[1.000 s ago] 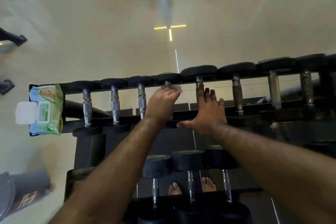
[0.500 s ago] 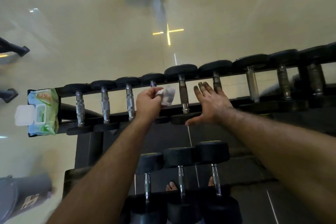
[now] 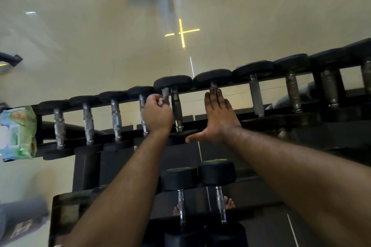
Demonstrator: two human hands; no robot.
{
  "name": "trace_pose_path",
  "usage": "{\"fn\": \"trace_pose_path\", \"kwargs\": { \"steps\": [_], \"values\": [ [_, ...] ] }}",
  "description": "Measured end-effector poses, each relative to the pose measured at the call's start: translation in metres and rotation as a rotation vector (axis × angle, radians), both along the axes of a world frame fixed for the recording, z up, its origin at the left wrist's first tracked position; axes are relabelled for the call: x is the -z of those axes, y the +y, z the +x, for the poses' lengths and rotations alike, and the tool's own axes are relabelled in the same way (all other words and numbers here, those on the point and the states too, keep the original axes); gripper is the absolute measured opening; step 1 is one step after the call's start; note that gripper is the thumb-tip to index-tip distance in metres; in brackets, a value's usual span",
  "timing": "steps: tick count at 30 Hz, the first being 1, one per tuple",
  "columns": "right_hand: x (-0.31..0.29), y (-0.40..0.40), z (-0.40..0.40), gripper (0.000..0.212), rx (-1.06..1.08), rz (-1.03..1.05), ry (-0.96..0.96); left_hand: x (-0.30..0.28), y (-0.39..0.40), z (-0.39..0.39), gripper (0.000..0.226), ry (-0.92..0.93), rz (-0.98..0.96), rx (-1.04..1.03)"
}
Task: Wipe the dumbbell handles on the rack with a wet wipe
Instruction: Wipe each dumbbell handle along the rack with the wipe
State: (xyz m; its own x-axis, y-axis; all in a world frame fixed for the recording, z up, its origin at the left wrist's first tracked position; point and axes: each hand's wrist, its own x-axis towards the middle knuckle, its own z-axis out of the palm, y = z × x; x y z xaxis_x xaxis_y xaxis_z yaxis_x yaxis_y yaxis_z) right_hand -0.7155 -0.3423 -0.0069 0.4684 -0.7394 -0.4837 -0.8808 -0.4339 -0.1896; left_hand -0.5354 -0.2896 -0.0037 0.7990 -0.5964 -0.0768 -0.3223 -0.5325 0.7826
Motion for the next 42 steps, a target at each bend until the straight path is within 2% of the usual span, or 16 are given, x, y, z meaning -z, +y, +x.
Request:
{"fn": "trace_pose_path", "kwargs": {
  "steps": [2,6,12,17,18,20,22,23,24,27,29,32,35,39,40,42],
  "values": [
    [0.003,0.0,-0.002,0.176,0.007,-0.022,-0.033,0.001,-0.004,-0.004,0.018,-0.182,0.036,0.092],
    [0.005,-0.003,-0.005,0.176,-0.016,-0.027,-0.072,0.008,-0.017,-0.009,0.026,-0.314,0.107,0.243],
    [0.004,-0.003,-0.004,0.176,-0.035,-0.031,-0.076,0.019,-0.018,0.0,0.029,-0.678,0.019,0.519],
    [0.002,-0.001,-0.004,0.178,-0.033,-0.043,-0.084,0.017,-0.023,0.0,0.035,-0.859,0.219,0.889],
    [0.002,-0.001,-0.004,0.178,-0.034,-0.043,-0.089,0.015,-0.019,0.001,0.034,-0.867,0.269,1.0],
    [0.002,0.0,-0.003,0.178,-0.033,-0.041,-0.09,0.007,-0.006,0.005,0.03,-0.732,0.41,1.185],
    [0.002,0.0,-0.003,0.178,-0.033,-0.05,-0.084,-0.003,0.006,0.007,0.026,-0.5,0.529,1.17],
    [0.002,0.0,-0.003,0.177,-0.035,-0.055,-0.083,-0.006,0.008,0.005,0.025,-0.446,0.527,1.106],
    [0.002,0.0,-0.003,0.177,-0.035,-0.055,-0.086,-0.009,0.008,0.003,0.024,-0.453,0.471,1.025],
    [0.001,0.002,-0.003,0.178,-0.033,-0.067,-0.091,-0.009,0.002,-0.001,0.026,-0.674,0.157,0.73],
    [0.001,0.003,-0.003,0.178,-0.031,-0.081,-0.085,0.001,-0.01,0.001,0.031,-0.826,0.112,0.669],
    [0.002,0.002,-0.003,0.178,-0.041,-0.085,-0.091,0.016,-0.024,0.006,0.033,-0.937,0.256,0.839],
    [0.002,0.001,-0.003,0.178,-0.048,-0.073,-0.1,0.015,-0.021,0.003,0.023,-0.972,0.425,1.109],
    [0.001,0.0,-0.005,0.178,-0.049,-0.051,-0.106,-0.017,-0.009,-0.003,0.018,-0.725,0.734,1.402],
    [0.001,0.0,-0.005,0.178,-0.048,-0.049,-0.106,-0.027,-0.007,-0.001,0.017,-0.656,0.765,1.409],
    [-0.001,0.0,-0.005,0.178,-0.048,-0.044,-0.102,-0.04,-0.006,0.007,0.018,-0.596,0.671,1.291]
  ]
}}
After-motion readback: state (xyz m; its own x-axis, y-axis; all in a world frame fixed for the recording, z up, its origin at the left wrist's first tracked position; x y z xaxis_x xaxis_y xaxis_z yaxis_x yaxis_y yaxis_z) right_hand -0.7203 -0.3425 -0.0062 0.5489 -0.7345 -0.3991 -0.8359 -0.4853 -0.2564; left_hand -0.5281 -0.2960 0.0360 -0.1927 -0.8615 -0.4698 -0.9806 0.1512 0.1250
